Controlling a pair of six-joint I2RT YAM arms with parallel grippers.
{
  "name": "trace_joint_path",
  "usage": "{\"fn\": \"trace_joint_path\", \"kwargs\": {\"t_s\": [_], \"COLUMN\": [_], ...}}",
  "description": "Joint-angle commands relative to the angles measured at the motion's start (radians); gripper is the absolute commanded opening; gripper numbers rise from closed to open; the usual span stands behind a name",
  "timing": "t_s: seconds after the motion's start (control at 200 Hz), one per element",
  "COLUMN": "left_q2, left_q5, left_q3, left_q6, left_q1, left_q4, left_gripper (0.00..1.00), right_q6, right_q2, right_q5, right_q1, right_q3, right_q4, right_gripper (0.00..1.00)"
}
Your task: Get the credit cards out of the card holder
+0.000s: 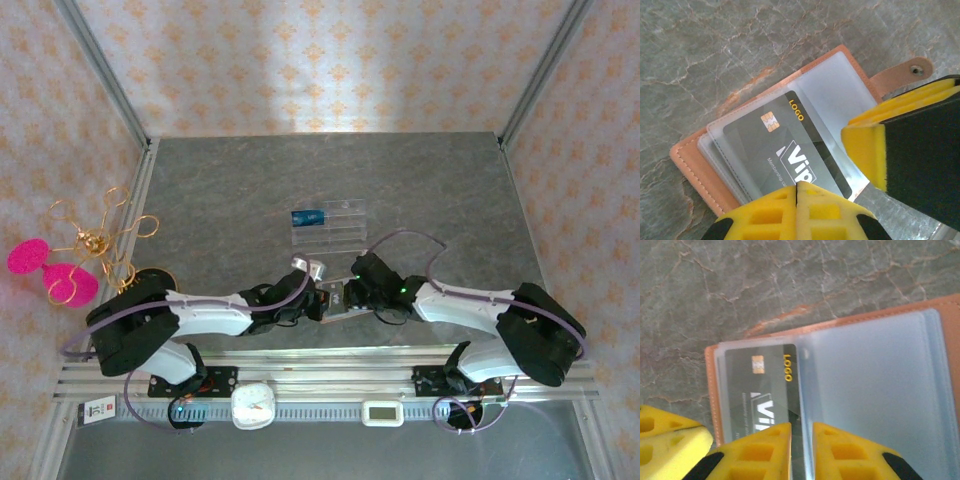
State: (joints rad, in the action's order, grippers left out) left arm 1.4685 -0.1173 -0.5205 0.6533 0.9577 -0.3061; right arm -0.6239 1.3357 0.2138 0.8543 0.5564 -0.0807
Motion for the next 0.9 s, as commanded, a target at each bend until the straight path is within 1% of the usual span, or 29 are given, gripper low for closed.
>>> {"fn": "trace_joint_path", "kwargs": {"t_s": [0.0,0.175,0.435,0.601,0.676,0.806,0.896], "left_q2": [0.036,0.052,0.090,0.120,0.132,0.136,0.130], "left_q5": [-0.002,0.032,0.065,0.057,0.046,0.031,0.030], "left_q3": [-0.024,-0.007,-0.003,0.007,0.009,0.023,0.028], "left_q6": [-0.011,-0.003,0.003,-0.001,-0.006,-0.005,-0.001], "left_q1": [0.006,0.006,0.005,0.000,-0.003,-0.007,-0.011], "left_q4": [-0.013,0.028,0.048,0.052,0.051,0.037,0.035], "left_gripper": [0.00,0.00,0.00,0.00,0.00,0.00,0.00], "right_q6": [0.035,0.053,0.056,0.044,0.037,0.020,0.002], "right_q2": [-0.031,-0.005,0.055,0.077,0.078,0.081,0.075], "right_q5": [0.064,0.103,0.121,0.100,0.124,0.173,0.164], "right_q1": [-0.025,-0.040,-0.041,-0.043,-0.043,-0.044,-0.046], "right_q3": [-0.026,-0.027,-0.020,-0.019,-0.036,-0.065,-0.075], "right_q4": [0.042,0.074,0.111,0.110,0.138,0.196,0.202], "right_gripper": [0.19,0.20,0.20,0.21,0.22,0.15,0.04]}}
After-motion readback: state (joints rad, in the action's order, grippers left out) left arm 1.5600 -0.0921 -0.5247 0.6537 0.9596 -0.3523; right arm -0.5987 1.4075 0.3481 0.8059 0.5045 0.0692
